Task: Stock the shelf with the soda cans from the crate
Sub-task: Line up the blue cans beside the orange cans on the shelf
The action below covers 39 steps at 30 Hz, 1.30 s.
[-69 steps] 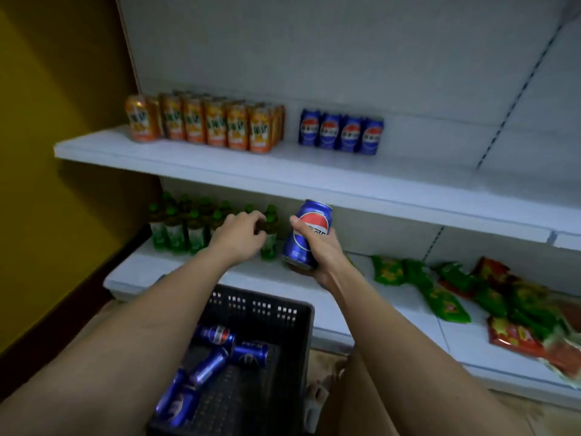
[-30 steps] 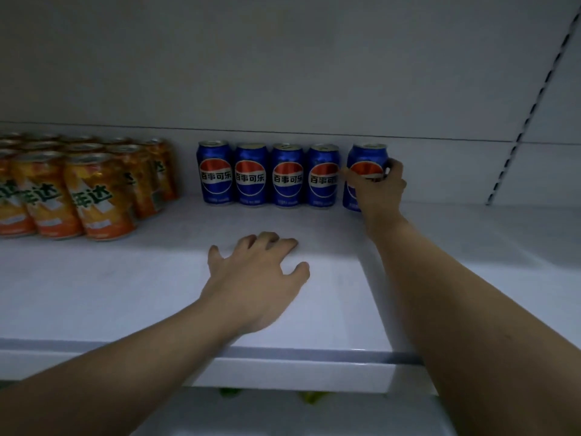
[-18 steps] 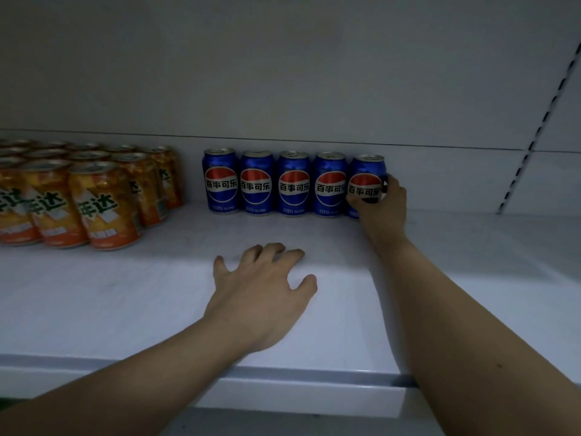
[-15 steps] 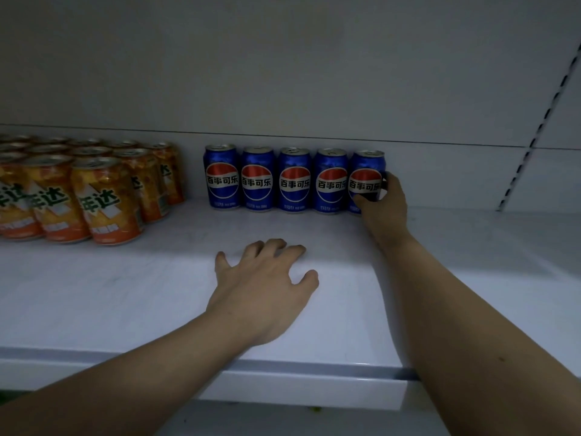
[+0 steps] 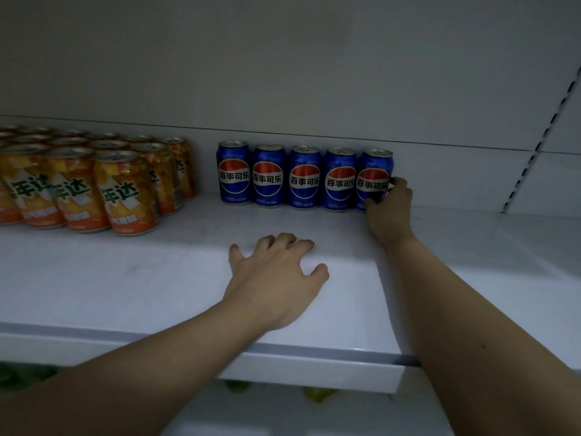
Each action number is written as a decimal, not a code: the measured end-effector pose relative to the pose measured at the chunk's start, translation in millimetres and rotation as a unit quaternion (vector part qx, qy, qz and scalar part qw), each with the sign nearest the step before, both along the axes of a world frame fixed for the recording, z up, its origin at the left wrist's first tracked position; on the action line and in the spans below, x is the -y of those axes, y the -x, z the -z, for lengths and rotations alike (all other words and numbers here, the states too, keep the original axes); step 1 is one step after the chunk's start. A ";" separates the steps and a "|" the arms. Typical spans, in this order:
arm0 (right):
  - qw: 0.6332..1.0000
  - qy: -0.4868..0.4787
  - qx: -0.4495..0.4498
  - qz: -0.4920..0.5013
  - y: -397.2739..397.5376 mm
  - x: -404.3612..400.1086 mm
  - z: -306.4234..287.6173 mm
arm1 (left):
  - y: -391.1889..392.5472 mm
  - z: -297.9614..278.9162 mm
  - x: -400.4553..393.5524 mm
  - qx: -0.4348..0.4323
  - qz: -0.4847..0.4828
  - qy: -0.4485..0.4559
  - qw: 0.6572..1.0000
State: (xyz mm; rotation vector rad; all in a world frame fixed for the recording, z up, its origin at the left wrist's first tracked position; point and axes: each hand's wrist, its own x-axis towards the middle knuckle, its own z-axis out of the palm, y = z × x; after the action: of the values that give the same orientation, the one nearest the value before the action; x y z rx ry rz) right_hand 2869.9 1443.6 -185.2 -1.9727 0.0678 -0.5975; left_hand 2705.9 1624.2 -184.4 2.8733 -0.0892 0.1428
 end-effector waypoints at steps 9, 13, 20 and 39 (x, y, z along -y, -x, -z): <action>0.985 0.068 -0.144 -0.065 111.4 -15.2 -21.8 | 21.8 -11.4 3.1 0.050 -0.102 -0.029 0.993; 0.958 0.134 -0.205 -0.149 183.3 -23.8 -41.1 | 60.7 -18.5 2.0 0.014 -0.128 -0.028 0.991; 0.933 0.222 -0.181 -0.217 291.7 -56.2 -58.1 | 153.4 -30.1 -39.2 0.043 -0.128 0.086 0.987; 0.828 0.226 -0.335 -0.388 444.3 -223.2 139.4 | 334.5 151.5 -195.3 -0.132 -0.302 0.329 0.885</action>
State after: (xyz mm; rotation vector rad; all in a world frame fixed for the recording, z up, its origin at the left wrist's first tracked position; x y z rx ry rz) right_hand 2425.6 1666.8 -324.7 -2.3322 -0.4692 0.6871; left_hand 2371.4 1819.5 -335.9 2.1152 0.7601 -0.0942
